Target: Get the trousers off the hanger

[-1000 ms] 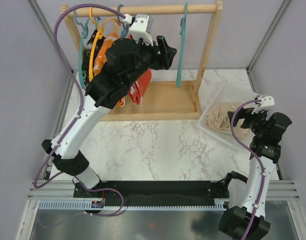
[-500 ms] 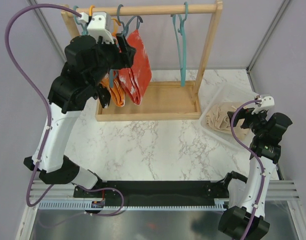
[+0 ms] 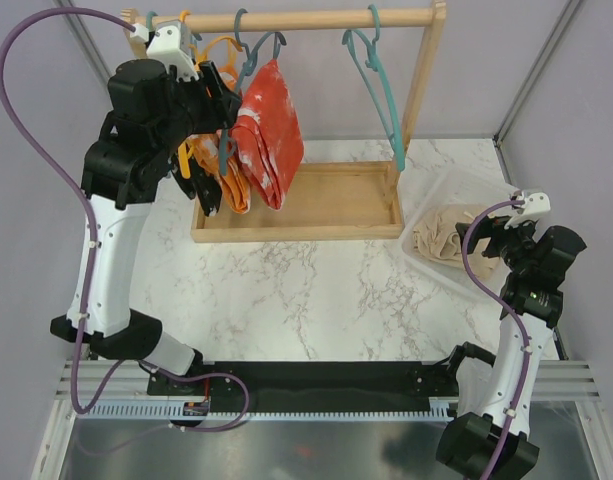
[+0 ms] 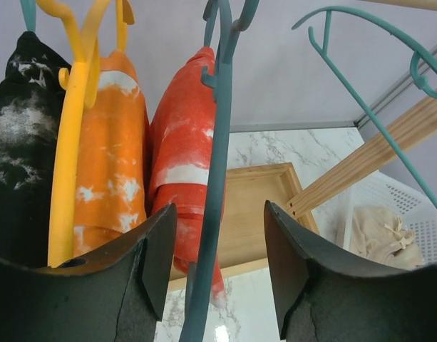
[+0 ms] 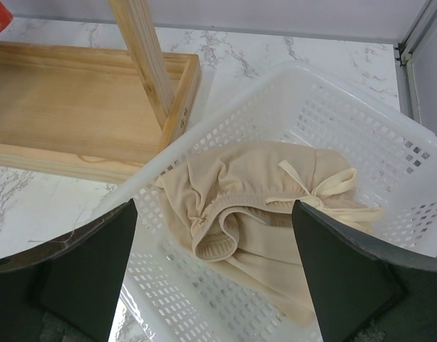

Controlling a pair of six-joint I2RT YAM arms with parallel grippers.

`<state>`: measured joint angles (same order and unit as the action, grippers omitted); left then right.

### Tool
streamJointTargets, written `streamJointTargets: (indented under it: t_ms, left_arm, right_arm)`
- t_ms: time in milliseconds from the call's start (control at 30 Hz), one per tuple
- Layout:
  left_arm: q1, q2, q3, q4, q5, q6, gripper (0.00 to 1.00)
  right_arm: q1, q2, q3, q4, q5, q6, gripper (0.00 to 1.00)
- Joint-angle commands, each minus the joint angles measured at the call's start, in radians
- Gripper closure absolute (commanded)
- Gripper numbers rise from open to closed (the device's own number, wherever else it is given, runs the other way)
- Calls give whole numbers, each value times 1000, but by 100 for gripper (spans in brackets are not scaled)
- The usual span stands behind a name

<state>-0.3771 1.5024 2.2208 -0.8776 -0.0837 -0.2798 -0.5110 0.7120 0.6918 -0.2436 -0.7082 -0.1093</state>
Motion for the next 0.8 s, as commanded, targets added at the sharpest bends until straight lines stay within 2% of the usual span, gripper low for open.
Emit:
streamJointTargets:
  t_ms: [0, 300, 333, 433, 767]
  left_arm:
    - [15, 54, 48, -1, 39, -24, 42]
    - [15, 169, 120, -6, 35, 2, 56]
    - [15, 176, 119, -6, 33, 5, 71]
    - [15, 186, 117, -6, 35, 7, 98]
    - [15, 142, 189, 78, 30, -34, 98]
  right_arm:
    - [-9, -13, 2, 27, -34, -9, 2]
    - [-14, -11, 2, 29, -37, -9, 2]
    - [-14, -11, 3, 27, -37, -9, 2]
    - [-14, -11, 3, 27, -37, -9, 2]
    - [-15, -8, 0, 30, -48, -3, 2]
